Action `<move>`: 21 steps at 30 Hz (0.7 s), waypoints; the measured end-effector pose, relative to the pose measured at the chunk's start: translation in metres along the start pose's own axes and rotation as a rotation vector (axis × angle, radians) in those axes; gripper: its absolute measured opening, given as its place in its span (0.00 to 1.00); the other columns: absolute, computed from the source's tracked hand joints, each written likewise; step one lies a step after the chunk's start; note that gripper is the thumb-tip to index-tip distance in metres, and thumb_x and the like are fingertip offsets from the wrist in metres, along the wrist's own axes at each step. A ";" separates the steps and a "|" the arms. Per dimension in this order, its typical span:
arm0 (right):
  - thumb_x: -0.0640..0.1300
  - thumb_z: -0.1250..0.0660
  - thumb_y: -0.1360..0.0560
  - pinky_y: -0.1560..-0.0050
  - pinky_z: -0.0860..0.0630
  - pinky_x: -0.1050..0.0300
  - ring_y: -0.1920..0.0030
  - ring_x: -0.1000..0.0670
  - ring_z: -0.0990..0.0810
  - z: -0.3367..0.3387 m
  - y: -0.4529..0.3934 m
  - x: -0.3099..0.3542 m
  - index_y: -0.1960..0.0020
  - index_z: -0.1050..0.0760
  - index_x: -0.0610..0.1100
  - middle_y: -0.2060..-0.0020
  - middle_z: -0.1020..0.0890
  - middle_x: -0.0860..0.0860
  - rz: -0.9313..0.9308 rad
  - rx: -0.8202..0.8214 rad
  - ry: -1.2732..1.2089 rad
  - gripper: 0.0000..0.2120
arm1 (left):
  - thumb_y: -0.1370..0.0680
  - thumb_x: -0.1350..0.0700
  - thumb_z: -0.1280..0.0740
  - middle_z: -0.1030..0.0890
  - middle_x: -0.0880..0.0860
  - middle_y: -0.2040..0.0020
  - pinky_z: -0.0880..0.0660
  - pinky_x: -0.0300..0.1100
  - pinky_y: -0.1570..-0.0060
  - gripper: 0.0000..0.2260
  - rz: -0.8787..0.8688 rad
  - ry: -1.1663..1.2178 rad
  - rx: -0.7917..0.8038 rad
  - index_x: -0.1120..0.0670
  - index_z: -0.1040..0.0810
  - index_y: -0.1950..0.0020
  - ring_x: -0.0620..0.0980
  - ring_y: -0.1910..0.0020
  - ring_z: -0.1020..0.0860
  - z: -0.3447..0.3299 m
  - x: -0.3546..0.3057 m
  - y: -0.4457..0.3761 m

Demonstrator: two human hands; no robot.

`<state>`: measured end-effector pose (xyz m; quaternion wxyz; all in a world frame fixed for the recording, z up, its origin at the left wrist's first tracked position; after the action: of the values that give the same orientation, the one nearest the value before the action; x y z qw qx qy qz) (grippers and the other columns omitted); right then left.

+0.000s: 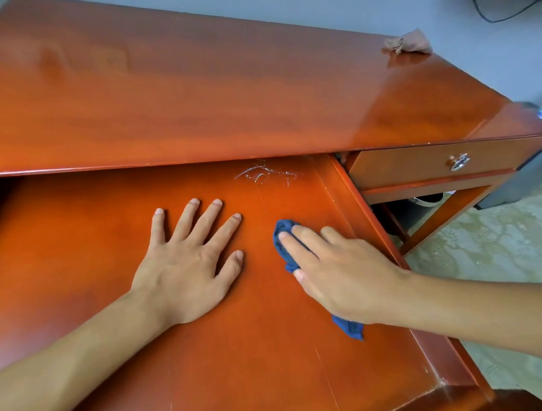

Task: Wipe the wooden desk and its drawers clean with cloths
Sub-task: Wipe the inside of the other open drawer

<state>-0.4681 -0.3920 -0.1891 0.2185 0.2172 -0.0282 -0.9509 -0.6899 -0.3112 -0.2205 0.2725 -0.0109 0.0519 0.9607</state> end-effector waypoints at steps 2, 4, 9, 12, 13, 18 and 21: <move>0.45 0.43 0.17 0.74 0.29 0.53 0.61 0.41 0.25 0.003 -0.005 -0.019 0.43 0.23 0.36 0.51 0.25 0.36 -0.139 0.037 0.249 0.15 | 0.23 0.31 0.71 0.65 0.45 0.16 0.64 0.65 0.21 0.32 0.000 0.000 -0.003 0.35 0.67 0.19 0.52 0.18 0.68 -0.001 -0.002 0.001; 0.35 0.45 0.20 0.75 0.36 0.57 0.61 0.44 0.28 -0.002 -0.029 -0.026 0.54 0.27 0.36 0.55 0.28 0.39 -0.210 0.239 0.245 0.10 | 0.23 0.31 0.72 0.64 0.46 0.16 0.63 0.66 0.21 0.32 0.004 0.003 -0.010 0.36 0.67 0.19 0.53 0.18 0.67 -0.001 -0.003 0.002; 0.45 0.45 0.17 0.66 0.34 0.52 0.50 0.38 0.21 -0.004 -0.125 -0.064 0.34 0.28 0.37 0.39 0.26 0.37 -0.568 0.030 -0.056 0.17 | 0.24 0.31 0.73 0.65 0.46 0.16 0.63 0.65 0.21 0.33 -0.002 0.004 -0.019 0.36 0.68 0.19 0.52 0.18 0.67 -0.002 -0.004 0.004; 0.49 0.46 0.15 0.53 0.28 0.48 0.43 0.37 0.22 -0.002 -0.125 -0.064 0.29 0.33 0.38 0.35 0.26 0.39 -0.570 -0.059 -0.138 0.20 | 0.24 0.30 0.72 0.64 0.45 0.16 0.63 0.65 0.21 0.32 -0.015 0.019 -0.023 0.34 0.66 0.19 0.51 0.18 0.67 0.000 -0.001 0.003; 0.50 0.47 0.15 0.53 0.28 0.48 0.44 0.38 0.21 0.000 -0.109 -0.057 0.28 0.34 0.37 0.37 0.26 0.40 -0.528 -0.065 -0.140 0.21 | 0.24 0.30 0.71 0.63 0.45 0.16 0.63 0.64 0.21 0.32 -0.018 0.018 -0.023 0.34 0.66 0.19 0.51 0.17 0.66 0.000 0.000 0.004; 0.52 0.38 0.21 0.74 0.39 0.58 0.70 0.46 0.23 -0.009 -0.004 -0.018 0.44 0.24 0.34 0.59 0.22 0.42 -0.466 -0.047 0.079 0.20 | 0.23 0.30 0.70 0.63 0.46 0.16 0.63 0.65 0.21 0.32 -0.012 0.036 -0.036 0.35 0.65 0.19 0.52 0.17 0.66 0.000 -0.001 0.005; 0.48 0.31 0.26 0.77 0.41 0.59 0.74 0.46 0.25 -0.017 -0.025 -0.026 0.52 0.21 0.32 0.62 0.22 0.40 -0.526 -0.033 0.128 0.18 | 0.23 0.31 0.71 0.66 0.47 0.16 0.64 0.66 0.22 0.32 0.000 0.008 -0.019 0.37 0.69 0.19 0.54 0.18 0.68 -0.003 -0.005 0.007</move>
<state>-0.4499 -0.3579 -0.1982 -0.0313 0.2730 0.0585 -0.9597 -0.6894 -0.3203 -0.2226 0.2720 -0.0175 0.0440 0.9611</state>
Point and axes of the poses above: each hand's wrist, its own y-axis away from the middle knuckle, its own z-axis out of the back of the hand, x = y × z, the point moved 3 cm from there along -y, towards the middle knuckle
